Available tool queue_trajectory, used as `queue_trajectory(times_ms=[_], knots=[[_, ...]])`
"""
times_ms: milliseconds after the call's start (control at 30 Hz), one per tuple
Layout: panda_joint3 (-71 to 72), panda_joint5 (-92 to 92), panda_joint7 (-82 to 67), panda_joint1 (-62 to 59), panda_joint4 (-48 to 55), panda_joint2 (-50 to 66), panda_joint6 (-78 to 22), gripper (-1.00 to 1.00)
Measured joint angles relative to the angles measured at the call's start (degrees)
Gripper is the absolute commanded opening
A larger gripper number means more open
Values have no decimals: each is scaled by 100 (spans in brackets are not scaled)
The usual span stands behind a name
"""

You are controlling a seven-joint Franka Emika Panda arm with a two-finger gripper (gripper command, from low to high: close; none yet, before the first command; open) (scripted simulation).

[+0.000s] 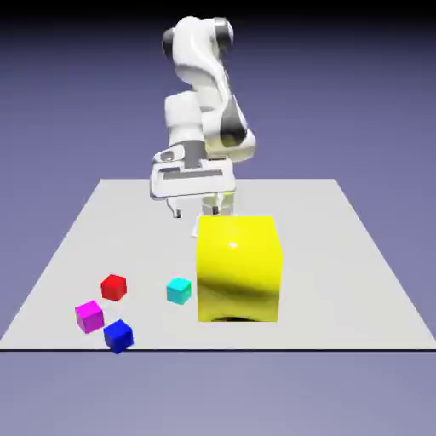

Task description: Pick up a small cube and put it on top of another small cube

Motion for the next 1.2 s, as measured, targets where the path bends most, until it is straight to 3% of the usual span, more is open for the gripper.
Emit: queue_trajectory(times_ms=[700, 1200], knots=[[-4324, 876, -5087, 2936, 275, 609, -1032, 0], [-7214, 673, -6805, 4971, -364, 610, -24, 0]])
